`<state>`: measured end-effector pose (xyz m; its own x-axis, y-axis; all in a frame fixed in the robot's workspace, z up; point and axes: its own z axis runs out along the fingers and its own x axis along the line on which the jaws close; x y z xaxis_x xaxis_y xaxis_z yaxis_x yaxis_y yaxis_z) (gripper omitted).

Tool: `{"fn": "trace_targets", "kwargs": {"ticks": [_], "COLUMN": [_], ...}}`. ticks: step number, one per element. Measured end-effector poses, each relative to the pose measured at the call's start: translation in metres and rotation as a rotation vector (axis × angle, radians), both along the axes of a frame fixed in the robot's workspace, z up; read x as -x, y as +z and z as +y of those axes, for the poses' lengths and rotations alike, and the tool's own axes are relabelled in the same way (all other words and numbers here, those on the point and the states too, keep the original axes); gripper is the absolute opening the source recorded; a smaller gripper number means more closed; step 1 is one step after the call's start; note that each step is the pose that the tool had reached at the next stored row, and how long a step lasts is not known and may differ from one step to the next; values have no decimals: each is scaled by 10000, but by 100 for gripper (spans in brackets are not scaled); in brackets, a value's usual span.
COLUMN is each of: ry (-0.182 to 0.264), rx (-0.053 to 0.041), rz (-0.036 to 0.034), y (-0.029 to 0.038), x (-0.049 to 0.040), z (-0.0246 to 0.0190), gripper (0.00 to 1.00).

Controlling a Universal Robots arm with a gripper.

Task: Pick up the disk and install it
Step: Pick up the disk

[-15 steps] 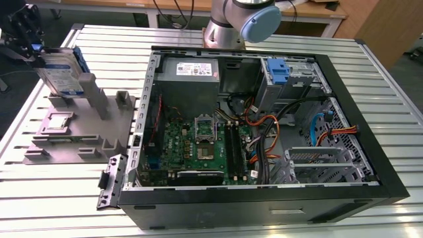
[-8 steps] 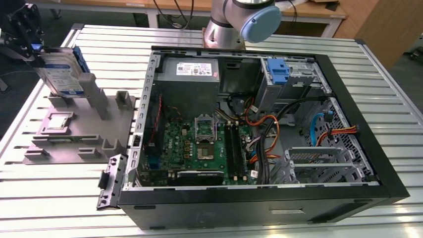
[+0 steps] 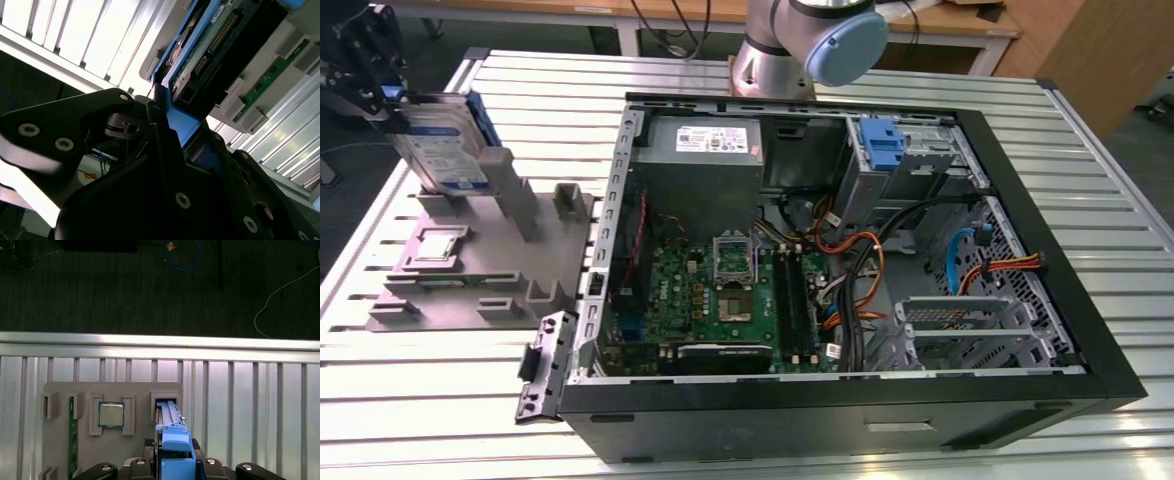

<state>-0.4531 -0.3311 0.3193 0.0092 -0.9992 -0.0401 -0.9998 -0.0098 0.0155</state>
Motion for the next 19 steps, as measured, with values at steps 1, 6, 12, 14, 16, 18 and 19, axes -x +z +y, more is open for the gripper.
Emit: {"fn": "trace_targets", "kwargs": {"ticks": [1, 6, 12, 14, 16, 18, 19], "ry": [0, 1, 1, 0, 1, 1, 1], "rx": [-1, -1, -1, -1, -1, -1, -1], "rz": [-2, -3, -4, -3, -2, -2, -2], "y": [6, 43, 59, 63, 64, 67, 69], "x": [0, 0, 0, 0, 0, 0, 0], "z": [0, 0, 0, 0, 0, 0, 0], "gripper": [36, 36, 36, 36, 36, 36, 36]}}
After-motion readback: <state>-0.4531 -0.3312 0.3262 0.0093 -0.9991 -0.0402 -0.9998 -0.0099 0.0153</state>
